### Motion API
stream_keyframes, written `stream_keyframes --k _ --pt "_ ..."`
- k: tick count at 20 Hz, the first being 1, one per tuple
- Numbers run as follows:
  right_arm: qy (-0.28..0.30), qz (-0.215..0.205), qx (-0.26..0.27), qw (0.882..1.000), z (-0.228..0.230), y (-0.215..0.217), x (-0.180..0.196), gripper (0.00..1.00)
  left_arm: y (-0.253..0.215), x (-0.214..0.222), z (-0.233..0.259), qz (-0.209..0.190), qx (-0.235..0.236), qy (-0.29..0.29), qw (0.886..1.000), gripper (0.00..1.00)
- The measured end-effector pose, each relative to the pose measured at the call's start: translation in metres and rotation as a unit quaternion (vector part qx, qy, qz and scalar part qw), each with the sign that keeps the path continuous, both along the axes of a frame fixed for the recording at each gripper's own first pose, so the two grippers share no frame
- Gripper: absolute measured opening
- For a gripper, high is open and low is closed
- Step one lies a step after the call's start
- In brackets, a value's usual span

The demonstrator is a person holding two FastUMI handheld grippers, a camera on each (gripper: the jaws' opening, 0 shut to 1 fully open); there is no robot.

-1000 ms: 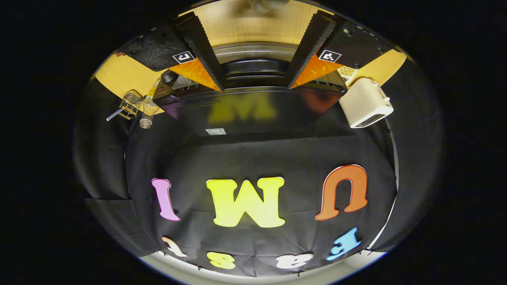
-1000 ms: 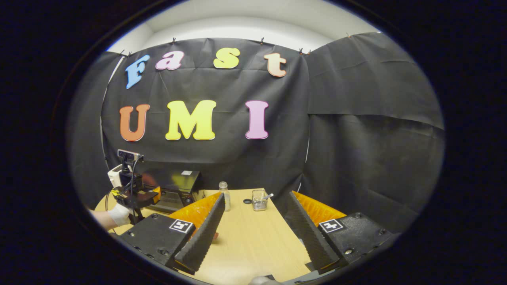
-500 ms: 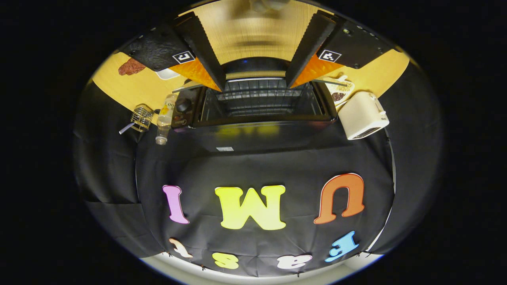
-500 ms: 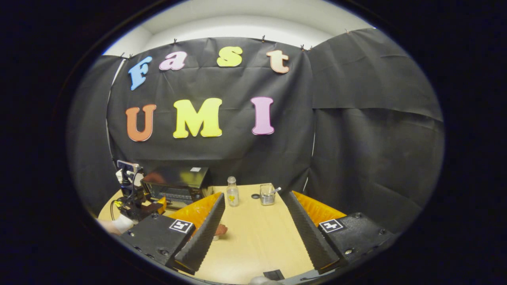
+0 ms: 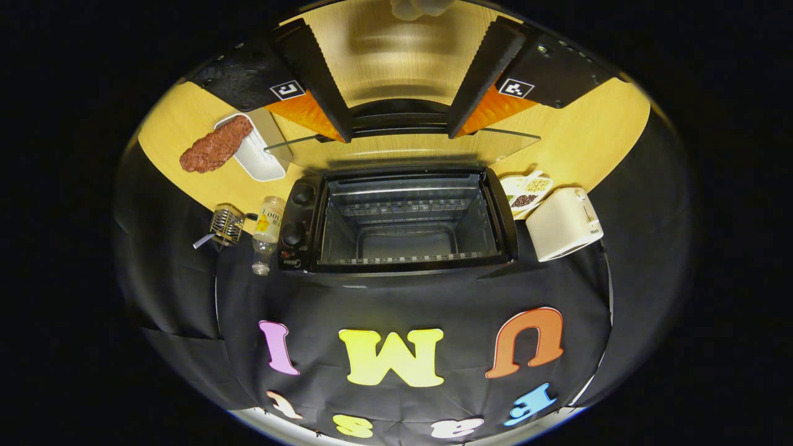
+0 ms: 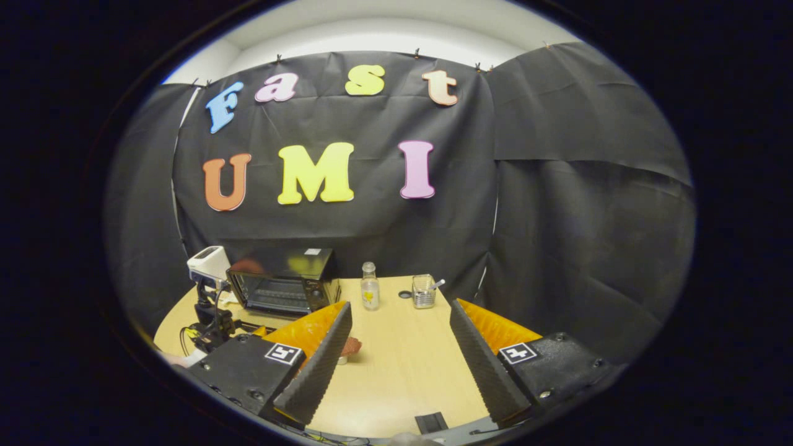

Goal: Open the electric oven with the left hand, put the food in, and close the electric oven.

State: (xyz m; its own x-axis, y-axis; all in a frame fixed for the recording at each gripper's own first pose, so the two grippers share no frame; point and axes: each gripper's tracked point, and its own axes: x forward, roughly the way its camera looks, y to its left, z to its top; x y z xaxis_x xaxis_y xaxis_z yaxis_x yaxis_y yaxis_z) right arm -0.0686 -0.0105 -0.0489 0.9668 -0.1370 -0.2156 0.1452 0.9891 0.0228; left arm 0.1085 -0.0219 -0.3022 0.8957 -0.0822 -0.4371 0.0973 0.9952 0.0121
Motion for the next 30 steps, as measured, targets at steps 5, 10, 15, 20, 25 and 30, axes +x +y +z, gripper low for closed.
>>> stream_keyframes --k 5,10,15,20,25,30 --pt "0.006 -0.009 0.001 1.000 -0.005 -0.008 -0.003 0.96 0.000 -0.010 -0.028 -0.002 0.004 0.034 0.999 0.97" --pt "0.017 -0.014 0.007 1.000 -0.015 -0.015 -0.004 1.00 -0.006 -0.017 -0.058 -0.005 0.010 0.078 0.997 0.98" --pt "0.021 -0.008 0.016 1.000 -0.024 -0.022 0.003 1.00 -0.005 -0.015 -0.054 -0.002 0.004 0.069 0.998 0.96" --pt "0.053 0.031 0.027 0.998 -0.063 -0.026 0.036 1.00 0.010 -0.025 -0.024 0.010 -0.007 0.040 0.999 0.97" --pt "0.138 0.121 0.063 0.981 -0.143 -0.009 0.091 1.00 0.025 -0.051 0.036 0.036 -0.003 0.003 0.999 0.97" --pt "0.216 0.210 0.104 0.948 -0.212 0.031 0.141 0.98 0.038 -0.080 0.096 0.069 0.010 -0.024 0.997 0.97"
